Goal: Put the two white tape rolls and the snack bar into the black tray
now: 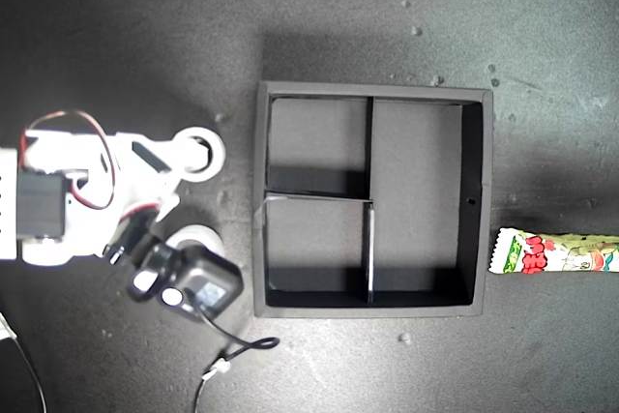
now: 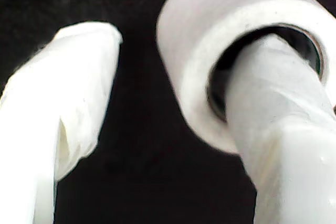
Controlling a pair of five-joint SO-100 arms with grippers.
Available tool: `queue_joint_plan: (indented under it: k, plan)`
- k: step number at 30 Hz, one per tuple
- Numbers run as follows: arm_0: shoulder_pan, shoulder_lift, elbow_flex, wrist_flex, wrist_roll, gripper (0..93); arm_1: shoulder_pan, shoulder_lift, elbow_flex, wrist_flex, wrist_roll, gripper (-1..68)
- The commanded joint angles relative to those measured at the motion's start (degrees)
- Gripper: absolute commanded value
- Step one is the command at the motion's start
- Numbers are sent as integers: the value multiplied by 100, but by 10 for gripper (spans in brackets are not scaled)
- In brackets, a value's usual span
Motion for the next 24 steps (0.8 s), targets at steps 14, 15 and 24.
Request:
queue_joint_plan:
  k: [14, 15, 24]
  plan:
    - [-571, -606, -545, -255, -334, 41, -483, -7312, -5643, 2153, 756, 240]
    - [-571, -580, -545, -255, -308, 35, -580, -7497, -5730, 2417, 932, 247]
    - [-659, -413, -527, -255, -158, 9, -1837, -7603, -4939, 3190, 4017, 303]
